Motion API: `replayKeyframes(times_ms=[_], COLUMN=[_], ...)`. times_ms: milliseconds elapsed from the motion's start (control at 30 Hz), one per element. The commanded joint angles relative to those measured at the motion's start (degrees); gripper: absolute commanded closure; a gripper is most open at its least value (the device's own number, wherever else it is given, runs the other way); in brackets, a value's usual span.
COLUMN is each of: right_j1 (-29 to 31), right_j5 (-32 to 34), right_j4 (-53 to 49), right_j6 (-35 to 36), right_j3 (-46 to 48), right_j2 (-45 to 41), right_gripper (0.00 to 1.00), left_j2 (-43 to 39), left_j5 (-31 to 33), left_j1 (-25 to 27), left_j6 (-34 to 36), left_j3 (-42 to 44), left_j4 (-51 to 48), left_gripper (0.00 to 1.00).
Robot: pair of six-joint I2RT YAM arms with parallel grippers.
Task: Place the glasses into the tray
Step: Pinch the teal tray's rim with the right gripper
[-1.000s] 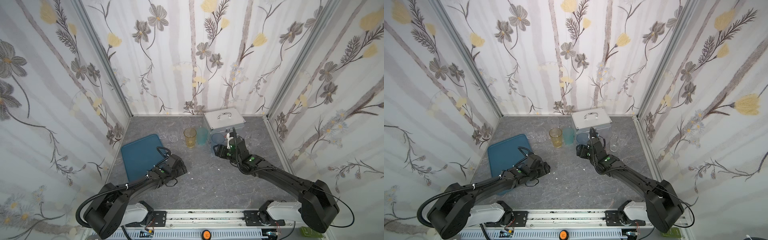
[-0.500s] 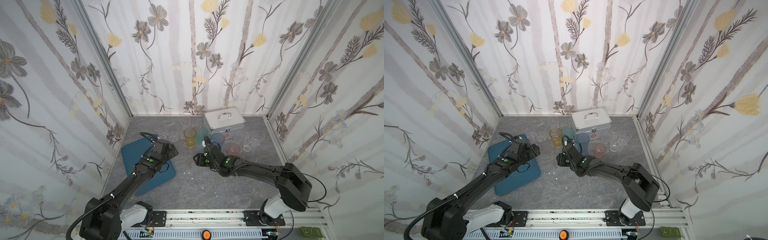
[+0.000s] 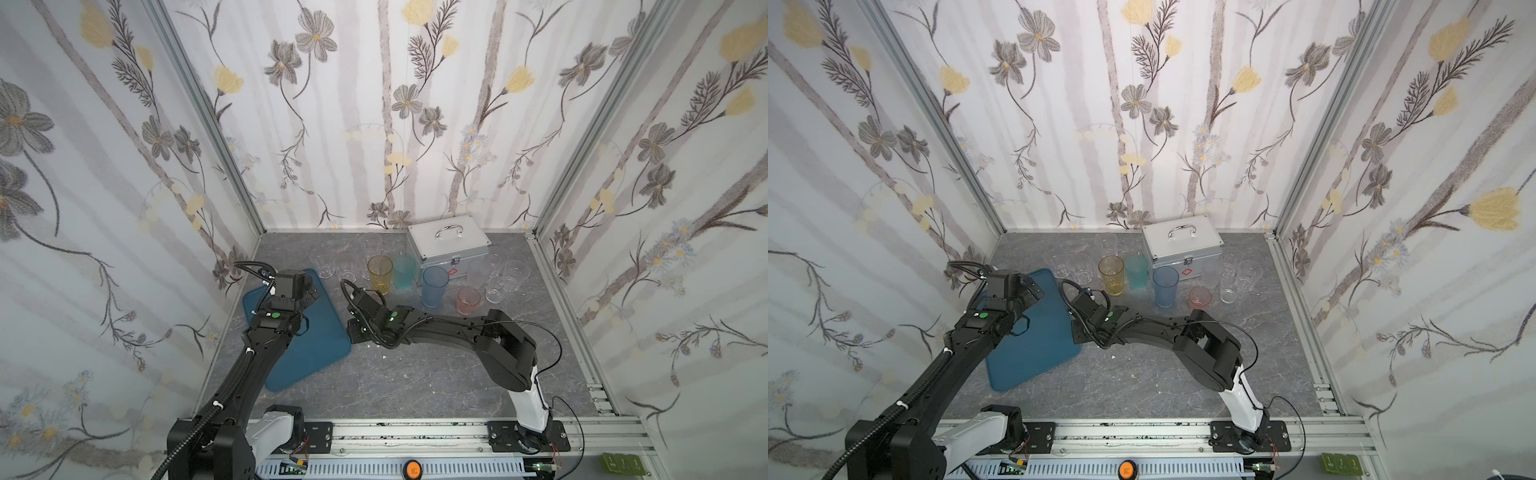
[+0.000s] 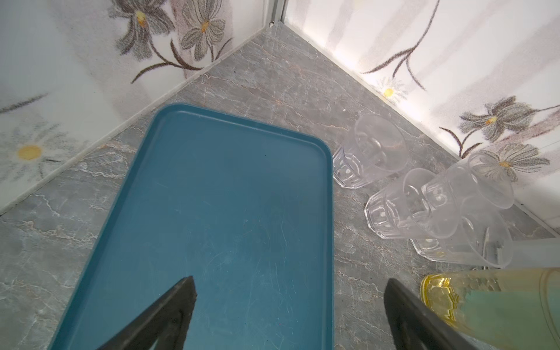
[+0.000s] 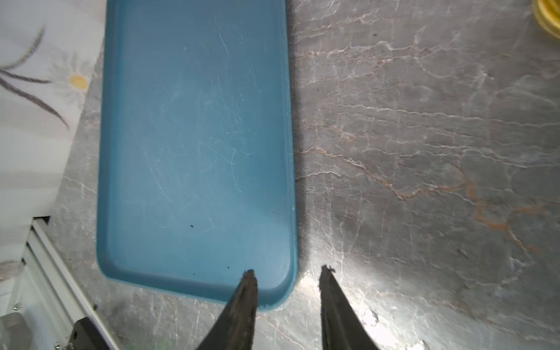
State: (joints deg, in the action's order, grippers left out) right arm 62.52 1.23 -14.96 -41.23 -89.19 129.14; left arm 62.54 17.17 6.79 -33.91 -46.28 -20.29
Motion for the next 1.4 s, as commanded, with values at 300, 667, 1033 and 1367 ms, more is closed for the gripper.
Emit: replayKeyframes(times_ms=[300,667,1033,1367], right_j1=[0.88,0.86,-0.38,-3.11], right_j5=[-1.27,1.60,6.39,16.28], right_j4=[-10.63,-19.16,-26.31,-24.54], right_j6=[5.42,9.61,23.26,40.34], right_j3=[-11.18,-16.08,-12.66,-2.16], right_j2=[10.06,13.06,9.56,3.79], right_gripper=[0.75,0.89,0.95,0.95], left_j2=[-0.93,-1.98,-2.86,-3.48], left_j5=[-4.02,-5.13,-5.79,-6.18], left_j1=[-1.24,-1.28,-1.34,-1.34], left_j6=[0.42,0.88,1.58,1.75], left_j3=[-0.63,-1.66,-1.09,-1.00], left_j4=[1.56,1.75,1.77,1.66], left_gripper=[0.02,0.04,0.04,0.05])
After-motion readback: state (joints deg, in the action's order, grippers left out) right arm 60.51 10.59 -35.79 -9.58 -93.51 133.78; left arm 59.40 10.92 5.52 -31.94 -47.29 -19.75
